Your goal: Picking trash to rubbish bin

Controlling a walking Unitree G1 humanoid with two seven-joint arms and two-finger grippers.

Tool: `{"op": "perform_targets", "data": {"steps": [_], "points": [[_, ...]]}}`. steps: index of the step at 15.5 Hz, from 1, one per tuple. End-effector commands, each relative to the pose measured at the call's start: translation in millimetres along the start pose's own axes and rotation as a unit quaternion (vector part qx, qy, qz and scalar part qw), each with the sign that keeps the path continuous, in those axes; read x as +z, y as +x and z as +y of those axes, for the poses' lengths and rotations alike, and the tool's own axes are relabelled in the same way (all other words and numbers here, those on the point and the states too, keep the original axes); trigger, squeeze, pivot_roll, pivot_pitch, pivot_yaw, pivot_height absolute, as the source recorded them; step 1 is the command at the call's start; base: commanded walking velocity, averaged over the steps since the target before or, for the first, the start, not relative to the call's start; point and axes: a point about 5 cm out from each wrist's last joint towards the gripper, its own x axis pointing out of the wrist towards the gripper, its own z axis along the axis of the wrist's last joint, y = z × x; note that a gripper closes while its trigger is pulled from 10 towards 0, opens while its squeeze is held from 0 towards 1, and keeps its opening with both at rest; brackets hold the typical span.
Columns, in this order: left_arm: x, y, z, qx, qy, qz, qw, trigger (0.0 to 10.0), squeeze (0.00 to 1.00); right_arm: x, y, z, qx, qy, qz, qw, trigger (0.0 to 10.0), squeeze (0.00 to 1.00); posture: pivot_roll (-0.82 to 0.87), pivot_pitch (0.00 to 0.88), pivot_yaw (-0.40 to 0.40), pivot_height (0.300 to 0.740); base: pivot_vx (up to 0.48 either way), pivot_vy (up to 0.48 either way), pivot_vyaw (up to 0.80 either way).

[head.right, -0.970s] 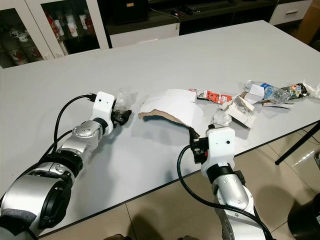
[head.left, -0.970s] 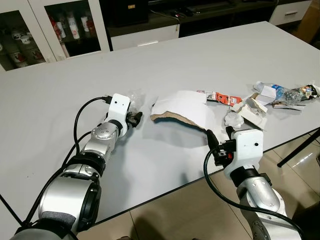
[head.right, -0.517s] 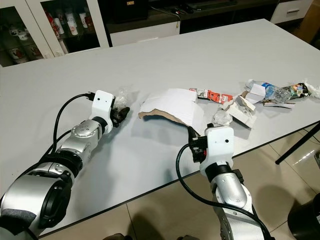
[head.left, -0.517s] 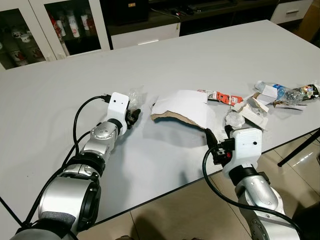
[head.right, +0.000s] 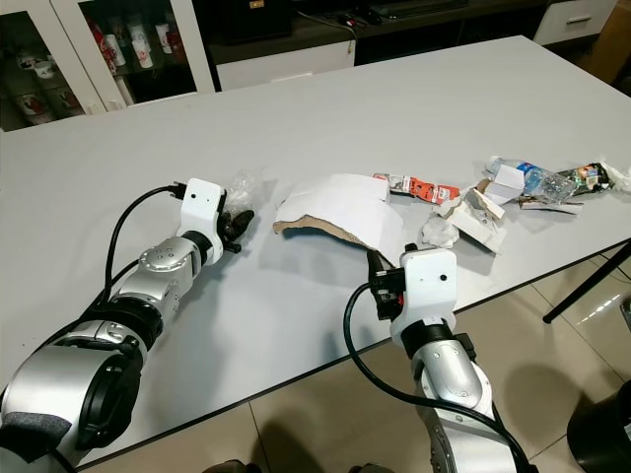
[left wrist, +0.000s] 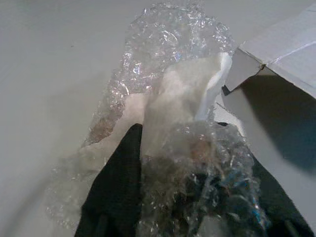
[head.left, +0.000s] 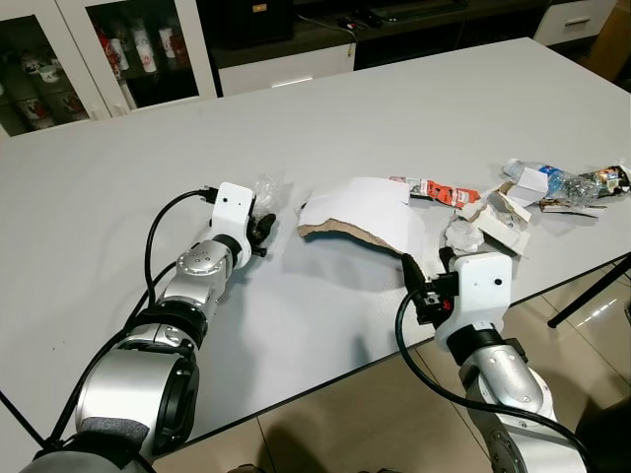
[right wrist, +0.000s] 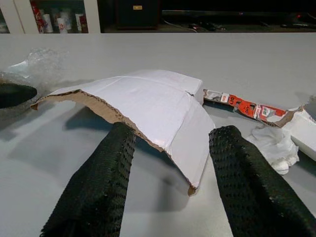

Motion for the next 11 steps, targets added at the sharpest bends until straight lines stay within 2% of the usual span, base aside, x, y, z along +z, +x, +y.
{"op": "perform_targets", "data": {"steps": [1,6,9,11], "points": [[-2,-0.3,-0.7,-0.007,-0.009,0.001,1.0,0.0,0.0,-1,1.2,0.7,-0.002,-0.001,0.0,1.0,10.0,0.0,-0.12,0.087,0.036,0.74,0.0,0.0,0.0],[-1,-1.3,1.2,-0.008,-0.022,-0.007,1.0,0.0,0.0,-1,4.0,1.1,-0.001,0.0,-0.002,1.0,10.0,0.0,-0.11,0.081,0.034,0.74,0.0,0.0,0.0],[4,-1.9,5.3,0.001,-0.049,-0.031,0.998,0.0,0.0,-1,5.6,2.1,0.0,0.001,-0.005,1.0,10.0,0.0,-0.11,0.079,0.034,0.74,0.0,0.0,0.0],[13,-2.1,8.1,0.002,-0.069,-0.063,0.996,0.0,0.0,-1,6.2,3.3,0.002,0.002,-0.005,1.0,10.0,0.0,-0.1,0.079,0.032,0.74,0.0,0.0,0.0]]}}
